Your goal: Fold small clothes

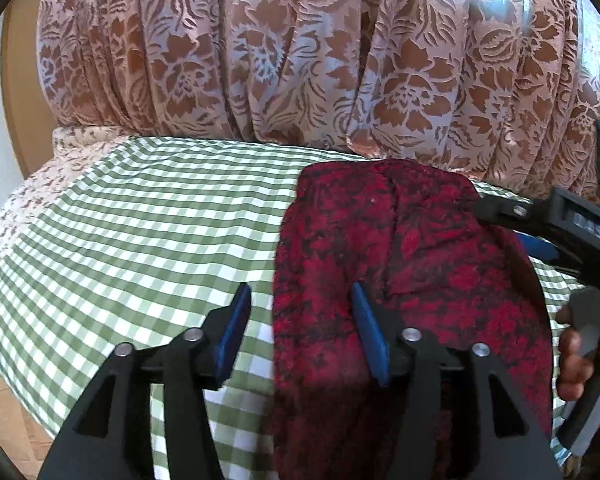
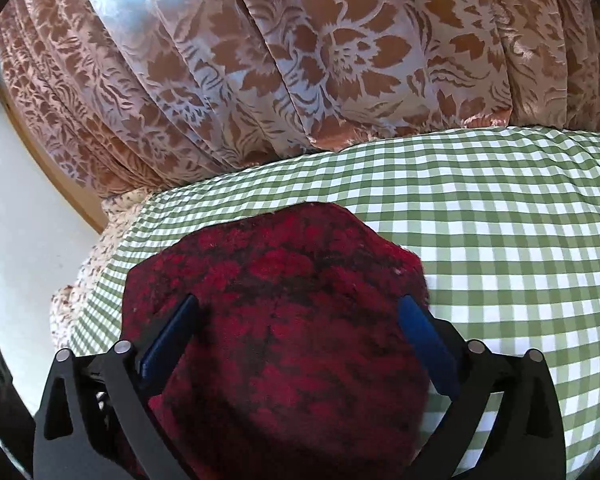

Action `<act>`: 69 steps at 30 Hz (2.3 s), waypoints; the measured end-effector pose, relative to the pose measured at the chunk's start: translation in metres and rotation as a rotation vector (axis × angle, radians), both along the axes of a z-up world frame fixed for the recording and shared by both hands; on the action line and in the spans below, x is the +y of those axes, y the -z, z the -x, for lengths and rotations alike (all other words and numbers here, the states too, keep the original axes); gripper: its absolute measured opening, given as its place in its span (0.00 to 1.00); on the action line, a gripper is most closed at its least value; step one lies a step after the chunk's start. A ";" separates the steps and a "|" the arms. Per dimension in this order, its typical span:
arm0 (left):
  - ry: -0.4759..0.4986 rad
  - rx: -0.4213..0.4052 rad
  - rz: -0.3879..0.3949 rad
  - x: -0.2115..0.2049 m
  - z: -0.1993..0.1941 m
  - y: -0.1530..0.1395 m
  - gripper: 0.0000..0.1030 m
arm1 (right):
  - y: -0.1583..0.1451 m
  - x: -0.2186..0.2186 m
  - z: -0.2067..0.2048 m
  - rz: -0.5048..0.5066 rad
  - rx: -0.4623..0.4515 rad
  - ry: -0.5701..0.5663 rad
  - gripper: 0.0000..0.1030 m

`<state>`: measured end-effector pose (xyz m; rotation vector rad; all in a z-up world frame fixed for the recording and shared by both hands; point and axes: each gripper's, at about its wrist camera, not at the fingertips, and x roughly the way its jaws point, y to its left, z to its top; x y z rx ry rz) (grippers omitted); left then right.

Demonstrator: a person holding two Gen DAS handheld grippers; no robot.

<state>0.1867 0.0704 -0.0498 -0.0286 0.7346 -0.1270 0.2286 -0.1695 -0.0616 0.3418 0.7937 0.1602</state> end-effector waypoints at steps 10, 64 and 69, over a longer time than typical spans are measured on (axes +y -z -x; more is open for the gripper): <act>0.020 0.038 -0.006 0.019 0.008 0.009 0.90 | 0.026 -0.038 0.046 -0.159 0.100 -0.146 0.97; -0.014 0.118 0.374 0.122 -0.101 0.029 0.69 | 0.035 0.056 -0.145 -0.179 0.188 -0.497 0.97; -0.088 0.067 0.214 0.110 -0.099 0.023 0.70 | -0.034 0.096 -0.121 0.009 -0.070 -0.421 0.94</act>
